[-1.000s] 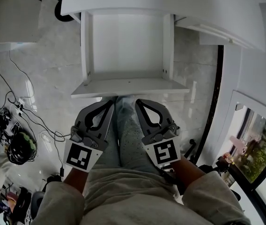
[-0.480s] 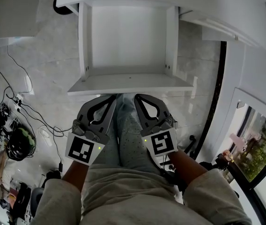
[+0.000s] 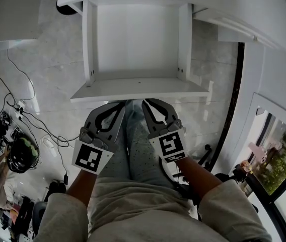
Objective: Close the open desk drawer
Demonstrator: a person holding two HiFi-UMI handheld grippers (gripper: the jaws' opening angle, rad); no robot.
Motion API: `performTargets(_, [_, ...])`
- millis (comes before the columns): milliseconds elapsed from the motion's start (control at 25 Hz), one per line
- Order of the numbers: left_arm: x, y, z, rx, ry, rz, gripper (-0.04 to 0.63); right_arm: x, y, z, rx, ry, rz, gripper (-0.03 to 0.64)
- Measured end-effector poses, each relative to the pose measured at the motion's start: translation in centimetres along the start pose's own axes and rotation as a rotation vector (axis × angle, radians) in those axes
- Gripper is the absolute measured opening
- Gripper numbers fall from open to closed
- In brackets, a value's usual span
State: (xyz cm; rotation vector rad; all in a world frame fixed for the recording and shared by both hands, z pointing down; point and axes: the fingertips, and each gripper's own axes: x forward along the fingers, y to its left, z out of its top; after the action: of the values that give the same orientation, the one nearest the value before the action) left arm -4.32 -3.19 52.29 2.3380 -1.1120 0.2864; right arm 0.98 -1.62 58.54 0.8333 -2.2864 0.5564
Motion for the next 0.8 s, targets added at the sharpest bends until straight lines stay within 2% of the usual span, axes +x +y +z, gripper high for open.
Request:
performTargets(120, [0.2, 0.0, -0.1, 0.0, -0.001, 0.002, 0.017, 0.3, -0.2, -0.7, 0.141, 0.024, 0.002, 0.032])
performTargets(200, [0.3, 0.0, -0.3, -0.007, 0.0, 0.002, 0.017, 0.5, -0.2, -1.1, 0.195, 0.036, -0.005, 0.032])
performTargets(560, [0.8, 0.2, -0.5, -0.014, 0.001, 0.006, 0.017, 1.5, 0.1, -1.9, 0.267, 0.059, -0.037, 0.036])
performTargets(680, [1.0, 0.2, -0.9, -0.018, 0.01, 0.004, 0.017, 1.8, 0.1, -2.4, 0.289, 0.071, -0.043, 0.114])
performTargets(800, [1.4, 0.3, -1.3, -0.016, 0.021, -0.004, 0.017, 2.3, 0.2, -2.7, 0.307, 0.079, -0.049, 0.128])
